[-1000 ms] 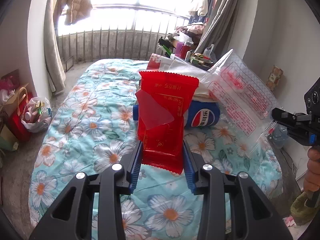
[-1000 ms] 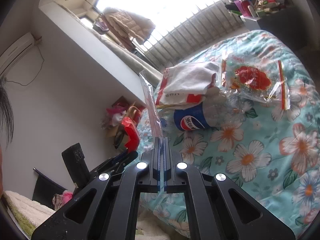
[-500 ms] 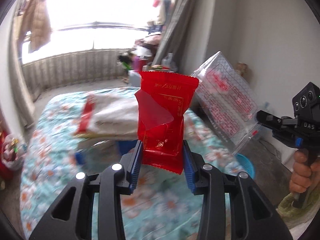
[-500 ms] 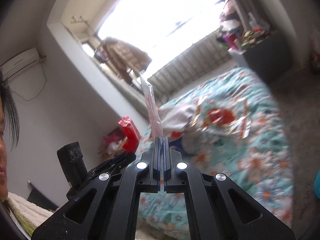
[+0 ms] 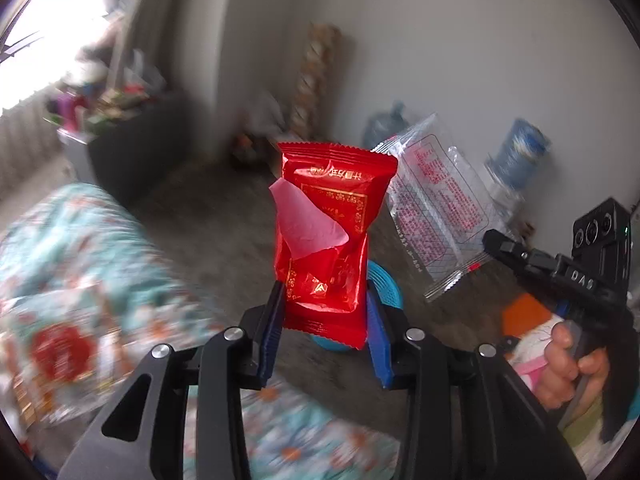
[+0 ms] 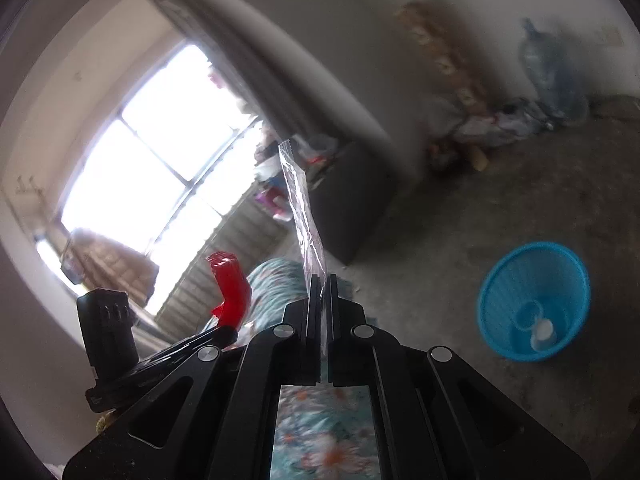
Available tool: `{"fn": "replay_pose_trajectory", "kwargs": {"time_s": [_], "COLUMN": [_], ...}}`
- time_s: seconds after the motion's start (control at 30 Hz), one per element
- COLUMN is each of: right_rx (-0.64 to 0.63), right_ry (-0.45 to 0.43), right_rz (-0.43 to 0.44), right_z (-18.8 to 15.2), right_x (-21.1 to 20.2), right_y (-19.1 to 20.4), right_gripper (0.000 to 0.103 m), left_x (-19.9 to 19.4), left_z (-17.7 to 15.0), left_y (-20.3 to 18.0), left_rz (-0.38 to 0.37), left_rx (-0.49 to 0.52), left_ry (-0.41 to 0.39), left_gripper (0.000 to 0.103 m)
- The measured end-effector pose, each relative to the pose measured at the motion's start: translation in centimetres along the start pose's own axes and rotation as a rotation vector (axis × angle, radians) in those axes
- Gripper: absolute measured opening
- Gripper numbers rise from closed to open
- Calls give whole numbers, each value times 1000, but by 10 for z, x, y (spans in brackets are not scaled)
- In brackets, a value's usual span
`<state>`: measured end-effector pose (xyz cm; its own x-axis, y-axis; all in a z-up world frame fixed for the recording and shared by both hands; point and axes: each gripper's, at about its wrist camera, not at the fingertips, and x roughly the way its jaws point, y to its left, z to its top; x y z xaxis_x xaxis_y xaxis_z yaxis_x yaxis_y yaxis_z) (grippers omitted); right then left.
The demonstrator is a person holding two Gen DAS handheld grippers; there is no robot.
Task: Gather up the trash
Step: 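Carry wrapper and bag over the blue wastebasket and open both tools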
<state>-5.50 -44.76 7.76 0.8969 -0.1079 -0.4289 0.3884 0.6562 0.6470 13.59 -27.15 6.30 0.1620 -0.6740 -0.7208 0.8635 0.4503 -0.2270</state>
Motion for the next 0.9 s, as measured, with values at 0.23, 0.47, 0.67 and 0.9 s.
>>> {"fn": "replay_pose_trajectory", "kwargs": {"time_s": [0.23,0.47,0.67,0.9], "right_rx": [346,494,560,558], "right_ry": [11,96,149,114], "right_rz": [-233,-347,-517,-568], "right_z": [-5,-11,-13,-22], "right_x": [35,106,139,120], "right_y": [-135,-220,-275,-278], "right_gripper": [1,1,43,55], "left_x": [182,301,351,340], "left_z": [31,28,19,26], "left_y": [-34,-45,-47,-45], "left_rz": [-34,-47,-13,-30], "left_rx": [22,22,9,-22], "left_ry": [345,523,563,510], "left_gripper": [37,38,57,64]}}
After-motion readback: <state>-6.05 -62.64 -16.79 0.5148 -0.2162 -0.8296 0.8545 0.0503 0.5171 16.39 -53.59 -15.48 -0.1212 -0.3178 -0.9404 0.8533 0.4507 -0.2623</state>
